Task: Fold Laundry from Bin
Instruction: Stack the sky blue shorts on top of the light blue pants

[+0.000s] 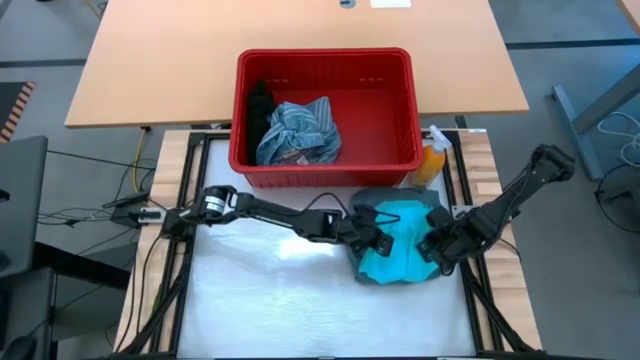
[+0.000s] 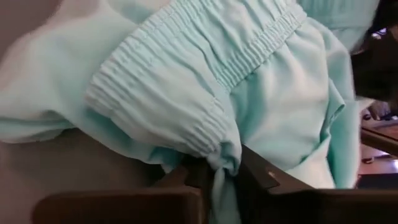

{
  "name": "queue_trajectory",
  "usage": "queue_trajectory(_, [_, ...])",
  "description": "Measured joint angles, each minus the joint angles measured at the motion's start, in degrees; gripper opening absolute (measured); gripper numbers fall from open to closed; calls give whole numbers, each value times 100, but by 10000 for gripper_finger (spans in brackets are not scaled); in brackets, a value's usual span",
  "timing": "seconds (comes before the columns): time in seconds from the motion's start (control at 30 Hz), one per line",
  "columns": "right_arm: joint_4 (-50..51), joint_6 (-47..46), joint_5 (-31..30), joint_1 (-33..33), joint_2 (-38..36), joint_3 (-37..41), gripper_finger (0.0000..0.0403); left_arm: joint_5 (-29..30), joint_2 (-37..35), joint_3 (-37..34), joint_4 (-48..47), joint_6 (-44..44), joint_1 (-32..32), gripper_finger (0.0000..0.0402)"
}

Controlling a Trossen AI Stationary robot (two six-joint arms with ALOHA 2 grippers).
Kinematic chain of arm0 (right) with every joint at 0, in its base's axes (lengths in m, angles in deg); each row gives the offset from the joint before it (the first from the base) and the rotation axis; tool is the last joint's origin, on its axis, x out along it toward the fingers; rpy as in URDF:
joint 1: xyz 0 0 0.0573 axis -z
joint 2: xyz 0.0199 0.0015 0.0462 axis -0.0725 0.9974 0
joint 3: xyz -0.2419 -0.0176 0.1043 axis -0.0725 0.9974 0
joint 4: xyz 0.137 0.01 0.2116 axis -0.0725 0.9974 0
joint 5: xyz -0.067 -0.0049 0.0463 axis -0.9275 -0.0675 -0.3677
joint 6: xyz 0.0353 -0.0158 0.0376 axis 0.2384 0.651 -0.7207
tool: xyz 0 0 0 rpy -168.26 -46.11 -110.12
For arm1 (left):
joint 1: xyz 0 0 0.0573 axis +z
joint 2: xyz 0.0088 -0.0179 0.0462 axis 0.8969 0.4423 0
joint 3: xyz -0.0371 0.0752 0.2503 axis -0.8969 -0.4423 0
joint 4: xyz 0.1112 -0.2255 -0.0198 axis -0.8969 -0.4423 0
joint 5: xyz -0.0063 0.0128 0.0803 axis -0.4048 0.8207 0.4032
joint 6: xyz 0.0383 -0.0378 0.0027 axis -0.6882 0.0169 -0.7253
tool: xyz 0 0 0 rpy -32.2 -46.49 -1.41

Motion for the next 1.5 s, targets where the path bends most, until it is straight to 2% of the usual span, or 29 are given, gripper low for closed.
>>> queue_trajectory(0.23, [961,561,296,277,-458,-532,232,-104,-168,-2,-161,-8,179,102])
queue_trajectory(0.4, [1746,656,484,393,-669,-1084,247,-103,-502,-4,-754,-448,334,125])
queue_trajectory(0.63, [1763,1054,427,518,-783,-1665,248,94,-1128,-4,-1777,-816,379,126])
queue_trajectory(0.77, [1199,1276,-232,428,-779,-1643,248,267,-1290,-4,-2381,-867,174,126])
queue_trajectory(0.83, [567,1533,-538,290,-767,-1520,246,632,-1293,-10,-2123,-1174,-18,126])
queue_trajectory(0.9, [78,1639,-686,77,-706,-1340,235,809,-1280,-17,-1316,-1801,-231,126])
queue_trajectory(1.0, [-4,1205,-856,-339,-686,-1025,197,455,-1132,14,-109,-2609,-452,126])
queue_trajectory(1.17, [97,335,-686,-961,-710,-675,70,597,-752,-29,-1,-2949,-501,125])
queue_trajectory(1.23, [282,91,-569,-1122,-694,-601,23,337,-537,-12,484,-2871,-396,125])
queue_trajectory(1.33, [709,-297,-573,-1079,-706,-442,23,-120,-323,-6,432,-2476,-254,125])
queue_trajectory(1.5, [1021,-460,-625,-691,-742,73,22,-156,-91,-33,71,-1921,-111,125])
